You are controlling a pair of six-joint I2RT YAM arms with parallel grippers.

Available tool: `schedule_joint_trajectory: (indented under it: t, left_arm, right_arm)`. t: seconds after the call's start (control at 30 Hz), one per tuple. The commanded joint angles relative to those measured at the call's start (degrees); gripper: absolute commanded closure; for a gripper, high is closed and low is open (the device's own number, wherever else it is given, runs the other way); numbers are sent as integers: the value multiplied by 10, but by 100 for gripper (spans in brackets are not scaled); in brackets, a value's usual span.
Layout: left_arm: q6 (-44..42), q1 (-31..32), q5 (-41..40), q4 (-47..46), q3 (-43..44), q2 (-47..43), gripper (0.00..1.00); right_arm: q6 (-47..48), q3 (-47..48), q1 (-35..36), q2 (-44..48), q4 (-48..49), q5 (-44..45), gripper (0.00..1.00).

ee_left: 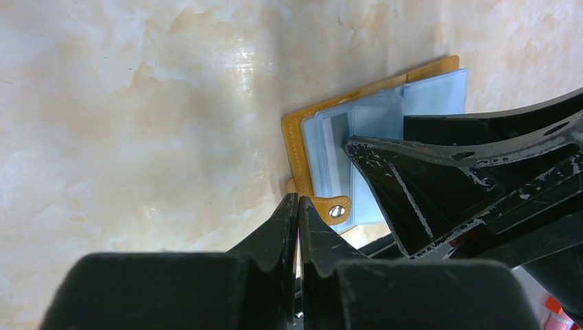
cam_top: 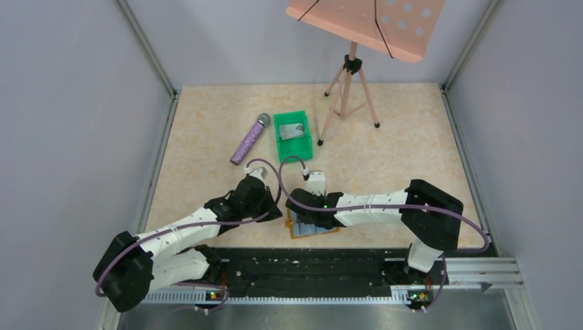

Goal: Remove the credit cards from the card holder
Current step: Remove the credit card from the card holder.

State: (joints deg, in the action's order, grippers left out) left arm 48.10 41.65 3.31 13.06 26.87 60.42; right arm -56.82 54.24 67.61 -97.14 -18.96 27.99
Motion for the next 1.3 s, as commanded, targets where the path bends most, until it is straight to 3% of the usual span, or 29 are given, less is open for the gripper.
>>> schedule_joint_trajectory:
  t: [0.0,0.53,0.77,1.27]
  left_arm:
    - [-3,-3,37,-45,8,16,91]
    - [-6,-3,147,-162,46,109,81]
    - [14,3,248,-247,58,171,71]
    - [10,34,155,-170,78,216,75]
  right_arm:
    - [-12,-26,2,33,29,-18,57]
    - [-41,-177,-21,162,185,-32,65]
    - [-68,-229,-40,208,228,-25,67]
    - [-67,-299,-90,267,297,-65,69]
